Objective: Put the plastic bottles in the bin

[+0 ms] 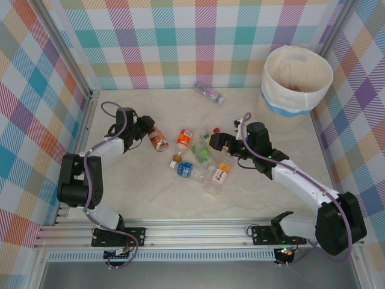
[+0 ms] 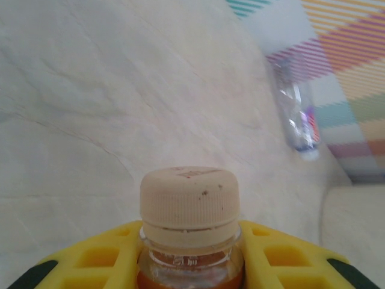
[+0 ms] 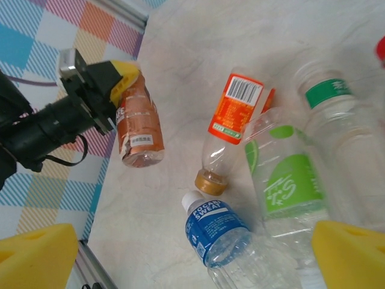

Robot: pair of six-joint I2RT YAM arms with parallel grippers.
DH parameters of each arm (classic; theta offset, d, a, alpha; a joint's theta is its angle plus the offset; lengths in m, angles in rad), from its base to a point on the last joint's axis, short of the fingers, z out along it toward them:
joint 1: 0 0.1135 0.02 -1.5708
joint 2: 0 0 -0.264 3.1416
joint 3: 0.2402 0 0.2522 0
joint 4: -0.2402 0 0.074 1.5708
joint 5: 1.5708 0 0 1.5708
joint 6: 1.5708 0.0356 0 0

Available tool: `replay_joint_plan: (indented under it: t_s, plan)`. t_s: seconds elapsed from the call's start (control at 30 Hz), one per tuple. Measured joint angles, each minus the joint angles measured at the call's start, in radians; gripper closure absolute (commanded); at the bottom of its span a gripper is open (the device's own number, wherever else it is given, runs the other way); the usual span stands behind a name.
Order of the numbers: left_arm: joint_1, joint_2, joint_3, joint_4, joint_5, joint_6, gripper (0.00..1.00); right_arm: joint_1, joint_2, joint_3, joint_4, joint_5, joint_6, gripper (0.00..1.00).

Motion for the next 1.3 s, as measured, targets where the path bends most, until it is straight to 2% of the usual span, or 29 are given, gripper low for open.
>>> replay_joint_plan:
  t_s: [0.23, 0.4, 0.6, 0.83, 0.97, 1.23, 1.3]
  plan:
    - [-0.088, -0.124, -0.072, 0.084, 0.212, 0.027, 1.0, 0.114, 0.149, 0.003, 0.152, 0.0, 0.051, 0.0]
    - [-0.13, -0.205, -0.107, 0.105, 0.275, 0.035, 1.0, 0.178, 0.248, 0.003, 0.326, -0.008, 0.117, 0.0]
    - [-0.156, -0.253, -0.118, 0.12, 0.292, 0.053, 1.0, 0.232, 0.349, 0.004, 0.557, -0.047, 0.177, 0.0]
    - [-0.156, -0.246, -0.118, 0.131, 0.244, 0.056, 1.0, 0.253, 0.427, 0.043, 0.661, -0.074, 0.187, 0.0]
    - [-0.186, -0.23, -0.118, 0.133, 0.233, 0.039, 1.0, 0.287, 0.433, 0.043, 0.779, -0.085, 0.188, 0.0]
    - [-0.188, -0.198, -0.118, 0.156, 0.23, -0.006, 1.0, 0.299, 0.439, 0.043, 0.766, -0.059, 0.192, 0.0]
    - [-0.188, -0.187, -0.118, 0.162, 0.23, -0.016, 1.0, 0.305, 0.457, 0.048, 0.764, -0.054, 0.199, 0.06]
